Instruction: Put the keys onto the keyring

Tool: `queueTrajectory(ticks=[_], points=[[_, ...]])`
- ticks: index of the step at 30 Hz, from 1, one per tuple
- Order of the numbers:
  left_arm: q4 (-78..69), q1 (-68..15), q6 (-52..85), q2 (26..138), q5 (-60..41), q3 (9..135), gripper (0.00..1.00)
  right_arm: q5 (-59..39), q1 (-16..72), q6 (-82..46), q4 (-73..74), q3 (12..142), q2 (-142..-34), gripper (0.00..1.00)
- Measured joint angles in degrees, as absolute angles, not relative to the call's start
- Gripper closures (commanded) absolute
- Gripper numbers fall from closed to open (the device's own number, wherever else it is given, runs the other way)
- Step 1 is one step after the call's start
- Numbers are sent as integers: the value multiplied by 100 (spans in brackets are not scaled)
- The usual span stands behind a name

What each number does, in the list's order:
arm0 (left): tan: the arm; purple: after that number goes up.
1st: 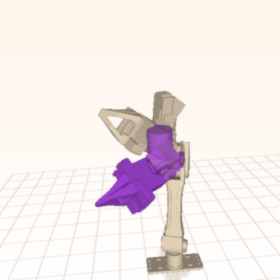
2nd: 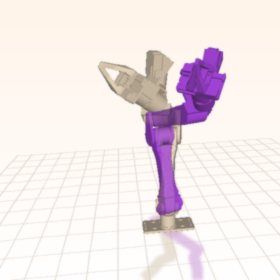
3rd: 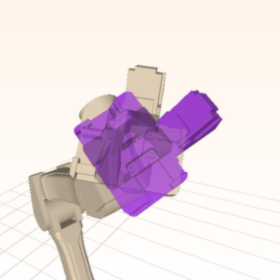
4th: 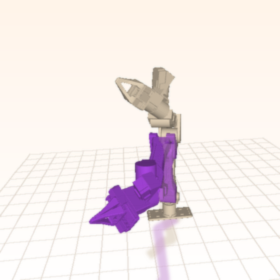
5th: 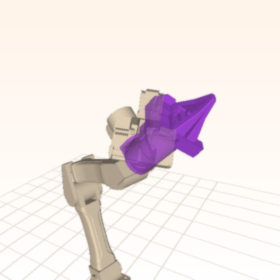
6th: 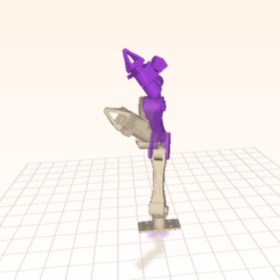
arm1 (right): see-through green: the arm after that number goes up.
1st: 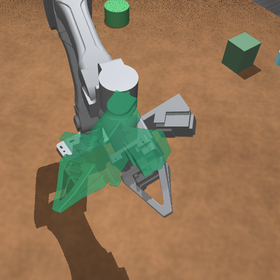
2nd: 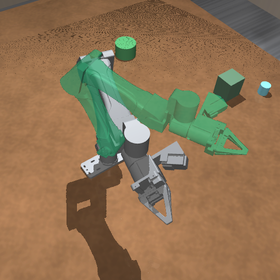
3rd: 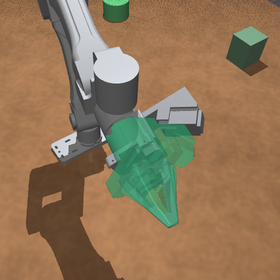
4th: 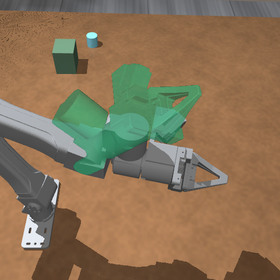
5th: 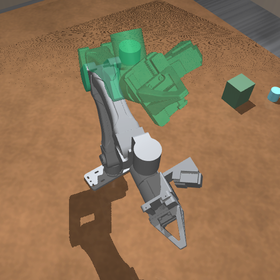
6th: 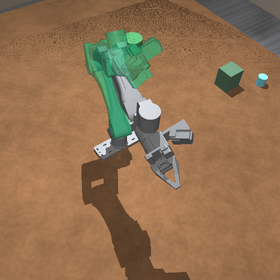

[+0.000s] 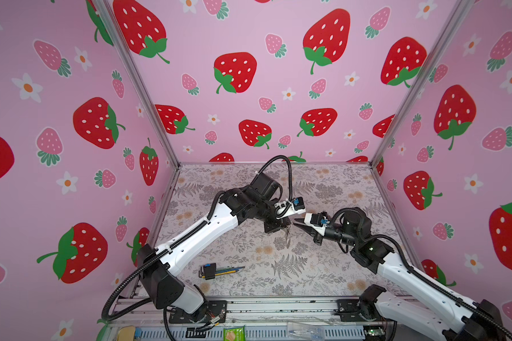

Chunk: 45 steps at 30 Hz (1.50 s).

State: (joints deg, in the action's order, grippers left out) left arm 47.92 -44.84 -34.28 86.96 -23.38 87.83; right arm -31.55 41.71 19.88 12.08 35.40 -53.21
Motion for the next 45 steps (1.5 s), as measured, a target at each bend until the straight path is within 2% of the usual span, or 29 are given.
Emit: queueTrajectory(ticks=[12,22,45], points=[[5127,-4781,-3271,8790,-1900,9039,100,-2803,4335,1914,1157,3535,-5308,80],[5103,-4829,-3271,8785,-1852,9059,100,-2744,4351,1800,1160,3498,-5216,85],[5109,-4849,-3330,8781,-1846,9063,100,-2606,4351,1826,1194,3315,-5061,85]])
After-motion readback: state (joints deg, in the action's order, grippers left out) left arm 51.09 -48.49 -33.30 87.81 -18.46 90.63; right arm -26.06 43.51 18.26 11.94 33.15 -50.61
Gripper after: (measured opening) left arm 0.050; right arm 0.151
